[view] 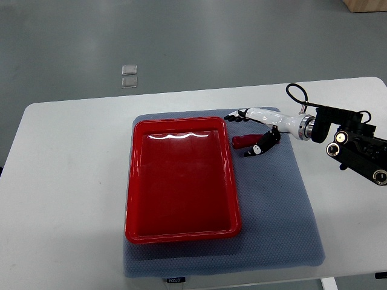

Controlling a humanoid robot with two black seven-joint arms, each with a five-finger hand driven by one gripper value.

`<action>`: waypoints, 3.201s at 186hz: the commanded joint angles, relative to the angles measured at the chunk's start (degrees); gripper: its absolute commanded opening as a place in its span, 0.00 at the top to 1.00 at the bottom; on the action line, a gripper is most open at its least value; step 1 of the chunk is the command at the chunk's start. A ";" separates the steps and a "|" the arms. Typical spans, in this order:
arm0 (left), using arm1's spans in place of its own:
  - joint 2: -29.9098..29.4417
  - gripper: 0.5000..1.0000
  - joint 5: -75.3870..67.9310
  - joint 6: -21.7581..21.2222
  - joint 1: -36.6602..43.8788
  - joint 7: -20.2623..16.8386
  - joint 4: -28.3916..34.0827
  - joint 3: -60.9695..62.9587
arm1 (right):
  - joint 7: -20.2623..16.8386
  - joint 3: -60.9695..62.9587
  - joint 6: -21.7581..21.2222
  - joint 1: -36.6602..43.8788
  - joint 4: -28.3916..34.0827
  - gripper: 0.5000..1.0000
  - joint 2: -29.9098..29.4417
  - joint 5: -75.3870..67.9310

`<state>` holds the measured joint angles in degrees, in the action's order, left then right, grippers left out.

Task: Place red pepper on red tray
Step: 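Close the right hand's fingers around the red pepper, then lift the pepper with the right hand and carry it over the tray, then lower the right hand into the tray, then open the right hand to release the pepper and lift away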

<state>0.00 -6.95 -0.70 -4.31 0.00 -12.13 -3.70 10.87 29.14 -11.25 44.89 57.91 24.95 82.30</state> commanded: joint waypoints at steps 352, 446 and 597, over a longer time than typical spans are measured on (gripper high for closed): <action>0.00 0.00 0.00 0.00 0.09 0.00 -0.18 0.00 | 0.03 -8.22 3.25 11.28 -6.67 1.00 -18.80 -1.88; 0.00 0.00 0.00 0.00 0.09 0.00 -0.18 0.00 | 0.38 -12.53 5.27 8.11 -7.99 0.89 -23.11 -1.80; 0.00 0.00 0.00 0.00 0.09 0.00 0.26 0.00 | 0.56 20.60 4.57 -0.15 -8.08 0.22 -21.17 -33.53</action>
<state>0.00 -6.87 -0.70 -4.22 0.00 -11.83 -3.70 11.38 42.07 -6.51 47.90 49.84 4.16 62.06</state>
